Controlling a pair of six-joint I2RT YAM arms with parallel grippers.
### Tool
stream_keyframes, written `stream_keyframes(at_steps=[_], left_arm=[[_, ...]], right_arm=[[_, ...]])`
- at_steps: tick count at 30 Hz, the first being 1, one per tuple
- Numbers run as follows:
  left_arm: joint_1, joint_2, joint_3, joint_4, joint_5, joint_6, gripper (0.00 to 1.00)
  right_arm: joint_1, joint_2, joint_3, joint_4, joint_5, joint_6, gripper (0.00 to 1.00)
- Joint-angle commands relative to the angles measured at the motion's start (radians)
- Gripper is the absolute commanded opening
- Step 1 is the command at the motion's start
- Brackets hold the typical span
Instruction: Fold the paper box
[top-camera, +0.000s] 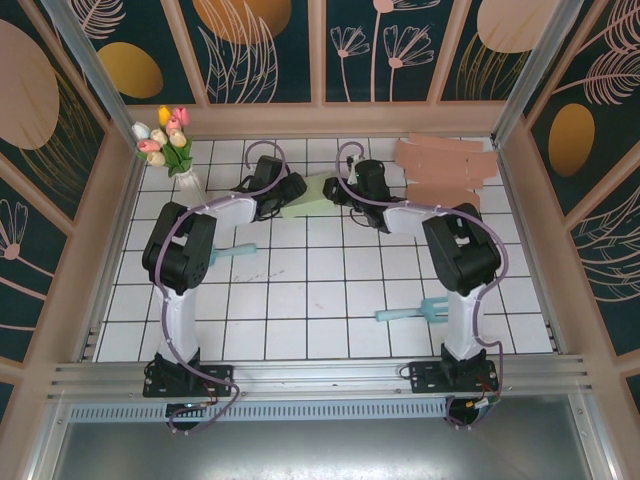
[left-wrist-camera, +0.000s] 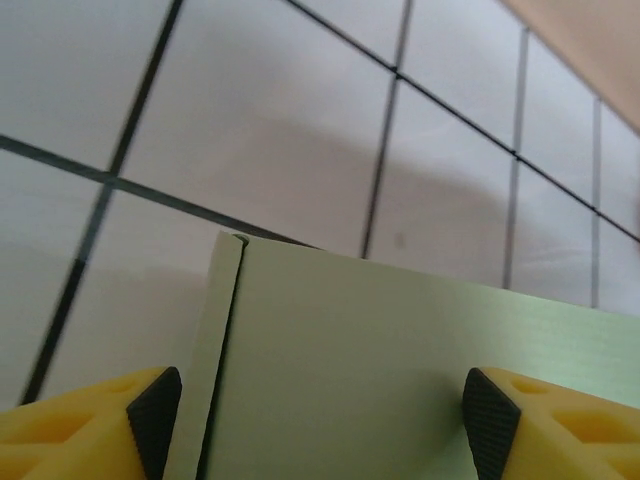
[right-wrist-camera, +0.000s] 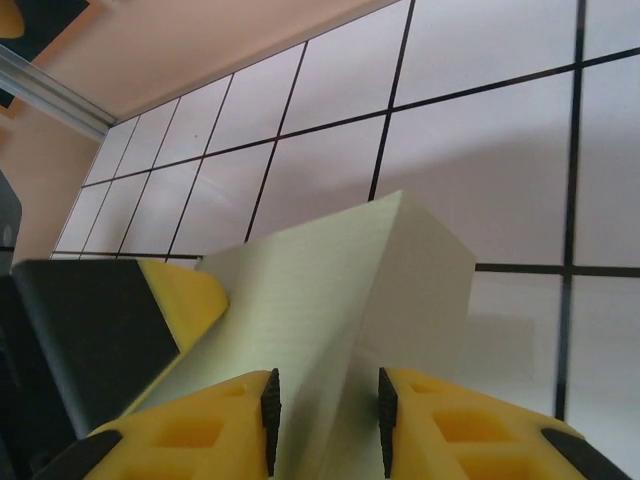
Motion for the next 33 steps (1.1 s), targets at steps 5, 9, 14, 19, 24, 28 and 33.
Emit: stream_keyframes(at_steps=[5, 9, 14, 19, 24, 28, 33], left_arm=[[0.081, -0.008, 0.056, -0.057, 0.061, 0.086, 0.76], [0.107, -0.03, 0.053, -0.057, 0.037, 0.145, 0.76], [0.141, -0.014, 0.058, -0.093, -0.01, 0.186, 0.77], [0.18, -0.007, 0.073, -0.117, -0.029, 0.206, 0.77], [0.185, -0.012, 0.059, -0.114, -0.077, 0.217, 0.78], [0.189, -0.007, 0.052, -0.112, -0.092, 0.217, 0.8], [0.191, -0.044, 0.033, -0.122, -0.133, 0.217, 0.81]], right_arm=[[0.053, 0.148, 0.116, 0.144, -0.093, 0.073, 0.33], [0.102, 0.192, 0.164, 0.161, -0.057, 0.054, 0.33], [0.139, 0.227, 0.211, 0.145, 0.012, 0.035, 0.33], [0.149, 0.218, 0.173, 0.205, 0.046, 0.082, 0.34], [0.145, 0.202, 0.173, 0.168, 0.06, 0.062, 0.41], [0.13, 0.181, 0.17, 0.112, 0.064, 0.047, 0.47], [0.102, 0.084, 0.125, 0.022, 0.119, -0.035, 0.48]])
